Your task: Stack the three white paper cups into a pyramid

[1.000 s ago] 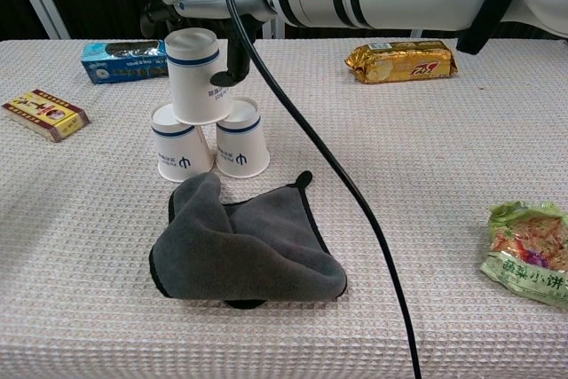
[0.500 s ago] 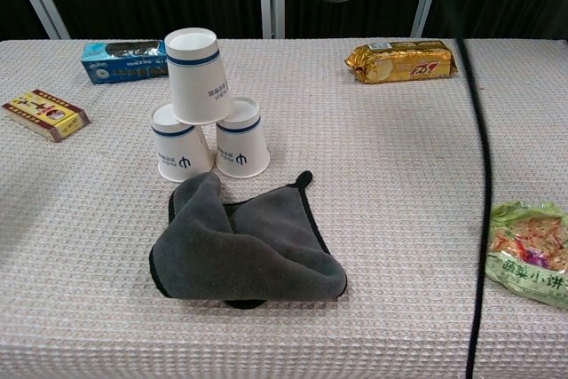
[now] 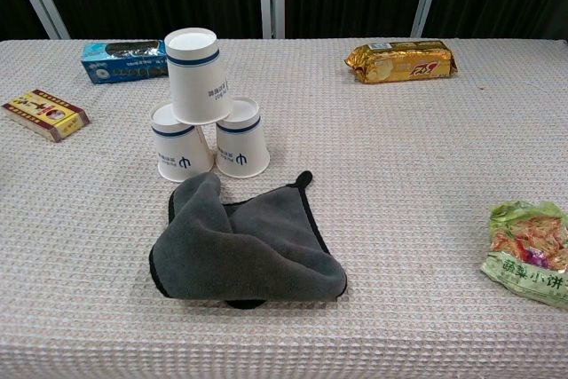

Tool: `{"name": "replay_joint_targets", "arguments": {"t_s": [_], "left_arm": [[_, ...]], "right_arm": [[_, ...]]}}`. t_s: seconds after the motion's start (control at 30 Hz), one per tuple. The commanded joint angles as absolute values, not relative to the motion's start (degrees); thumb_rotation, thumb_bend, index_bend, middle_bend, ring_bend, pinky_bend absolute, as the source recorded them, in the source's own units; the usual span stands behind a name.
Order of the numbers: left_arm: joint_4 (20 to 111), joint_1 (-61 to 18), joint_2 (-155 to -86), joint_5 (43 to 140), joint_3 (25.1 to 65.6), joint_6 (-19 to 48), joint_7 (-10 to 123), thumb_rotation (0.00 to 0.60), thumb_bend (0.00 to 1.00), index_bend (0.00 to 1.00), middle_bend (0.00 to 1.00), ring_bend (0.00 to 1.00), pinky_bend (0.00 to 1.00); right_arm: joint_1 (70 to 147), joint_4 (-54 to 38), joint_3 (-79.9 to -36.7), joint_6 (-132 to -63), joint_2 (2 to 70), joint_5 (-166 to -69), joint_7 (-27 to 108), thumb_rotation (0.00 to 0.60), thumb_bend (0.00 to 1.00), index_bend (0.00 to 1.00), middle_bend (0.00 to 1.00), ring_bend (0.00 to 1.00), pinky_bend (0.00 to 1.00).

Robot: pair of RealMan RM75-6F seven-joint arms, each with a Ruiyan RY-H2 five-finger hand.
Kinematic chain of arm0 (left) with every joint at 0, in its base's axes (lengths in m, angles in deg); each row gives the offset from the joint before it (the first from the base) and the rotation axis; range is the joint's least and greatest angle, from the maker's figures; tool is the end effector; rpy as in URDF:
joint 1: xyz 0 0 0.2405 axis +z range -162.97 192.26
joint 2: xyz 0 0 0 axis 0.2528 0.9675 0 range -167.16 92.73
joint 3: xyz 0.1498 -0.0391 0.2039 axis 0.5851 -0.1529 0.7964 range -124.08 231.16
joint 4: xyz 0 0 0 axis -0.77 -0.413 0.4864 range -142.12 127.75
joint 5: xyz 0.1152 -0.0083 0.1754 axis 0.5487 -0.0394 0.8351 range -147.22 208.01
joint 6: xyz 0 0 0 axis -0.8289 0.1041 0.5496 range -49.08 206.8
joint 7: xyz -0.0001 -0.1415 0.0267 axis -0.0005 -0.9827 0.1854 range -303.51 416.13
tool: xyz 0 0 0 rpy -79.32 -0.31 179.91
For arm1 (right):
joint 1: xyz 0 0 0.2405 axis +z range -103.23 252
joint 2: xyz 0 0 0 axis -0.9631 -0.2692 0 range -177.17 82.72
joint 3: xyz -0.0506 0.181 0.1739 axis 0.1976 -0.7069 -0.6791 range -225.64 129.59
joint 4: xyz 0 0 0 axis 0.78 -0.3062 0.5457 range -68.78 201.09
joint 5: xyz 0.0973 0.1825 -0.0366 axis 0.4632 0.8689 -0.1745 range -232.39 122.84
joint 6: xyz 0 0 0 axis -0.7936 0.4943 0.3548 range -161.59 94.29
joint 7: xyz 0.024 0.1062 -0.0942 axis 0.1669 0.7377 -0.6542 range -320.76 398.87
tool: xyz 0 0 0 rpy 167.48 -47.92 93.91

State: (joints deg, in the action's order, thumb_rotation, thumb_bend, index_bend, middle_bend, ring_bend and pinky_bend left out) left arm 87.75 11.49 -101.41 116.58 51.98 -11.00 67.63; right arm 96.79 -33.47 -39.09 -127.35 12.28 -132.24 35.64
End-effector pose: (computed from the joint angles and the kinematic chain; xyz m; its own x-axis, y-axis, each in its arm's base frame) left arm -0.3040 0.1663 0.1624 0.5307 -0.0409 0.8466 0.8476 0.0211 -0.5303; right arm -0.2653 -0.2251 0.1773 0.4284 0.0629 0.9014 -0.8940 -0.1157 0.4330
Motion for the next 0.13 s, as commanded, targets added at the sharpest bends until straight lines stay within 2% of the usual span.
{"name": "replay_joint_targets", "arguments": {"t_s": [0.03,0.13], "left_arm": [[88.96,12.33,-101.31,117.23,52.72,-11.75,68.99,0.6,0.07,0.3,0.18,0.21,0.34],[89.9,12.57,-101.19,117.73,53.17,-11.68,70.03,0.6,0.07,0.3,0.18,0.21,0.32]], "right_arm": [[92.09,-29.66,-37.4,-129.71,12.13,-135.31,39.21,0.6,0.29,0.0,0.11,0.03,0.11],[89.99,-27.62,-38.46,-130.43,14.18,-136.04,40.01,0.6,0.3,0.0,0.11,0.03,0.11]]}}
